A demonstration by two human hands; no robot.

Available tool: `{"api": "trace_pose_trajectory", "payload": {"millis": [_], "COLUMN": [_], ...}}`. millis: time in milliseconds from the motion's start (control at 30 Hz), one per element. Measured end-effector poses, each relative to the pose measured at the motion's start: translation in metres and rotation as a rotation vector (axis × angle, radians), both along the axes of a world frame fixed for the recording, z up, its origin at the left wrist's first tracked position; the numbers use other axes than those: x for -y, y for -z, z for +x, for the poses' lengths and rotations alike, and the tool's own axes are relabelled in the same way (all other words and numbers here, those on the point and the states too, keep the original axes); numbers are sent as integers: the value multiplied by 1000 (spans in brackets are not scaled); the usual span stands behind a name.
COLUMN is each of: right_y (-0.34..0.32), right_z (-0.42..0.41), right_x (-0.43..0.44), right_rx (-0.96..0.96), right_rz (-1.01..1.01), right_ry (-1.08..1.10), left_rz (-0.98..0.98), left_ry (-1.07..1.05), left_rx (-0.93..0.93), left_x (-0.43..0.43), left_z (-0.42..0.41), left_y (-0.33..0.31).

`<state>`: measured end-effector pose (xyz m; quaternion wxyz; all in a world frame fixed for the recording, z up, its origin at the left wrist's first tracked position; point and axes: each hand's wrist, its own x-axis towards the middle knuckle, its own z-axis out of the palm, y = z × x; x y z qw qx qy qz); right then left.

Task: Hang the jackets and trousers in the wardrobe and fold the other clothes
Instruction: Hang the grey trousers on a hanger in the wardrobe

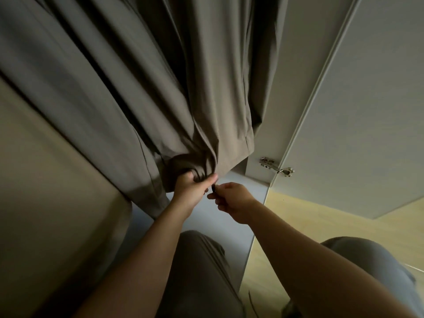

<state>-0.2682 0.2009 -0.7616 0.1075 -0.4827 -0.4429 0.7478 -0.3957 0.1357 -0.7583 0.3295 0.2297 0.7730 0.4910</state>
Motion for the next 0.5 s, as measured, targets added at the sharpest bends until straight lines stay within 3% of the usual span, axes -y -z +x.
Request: {"api": "trace_pose_trajectory", "payload": {"millis": [100,333,500], "right_y": [1,-2,-9], "right_z": [5,6,2], "right_x": [2,-1,4], "right_rx": [-83,-102,-130], "right_rz": [-26,44,79], "right_ry": [25,9,15], "left_rz": [-19,-5,-78], "left_ry": [-18,-23,41], "left_rx": [-54,16,-239], "left_x": [-3,-7,0], "left_z": [1,1,-8], "left_y": [4,3,-10]}}
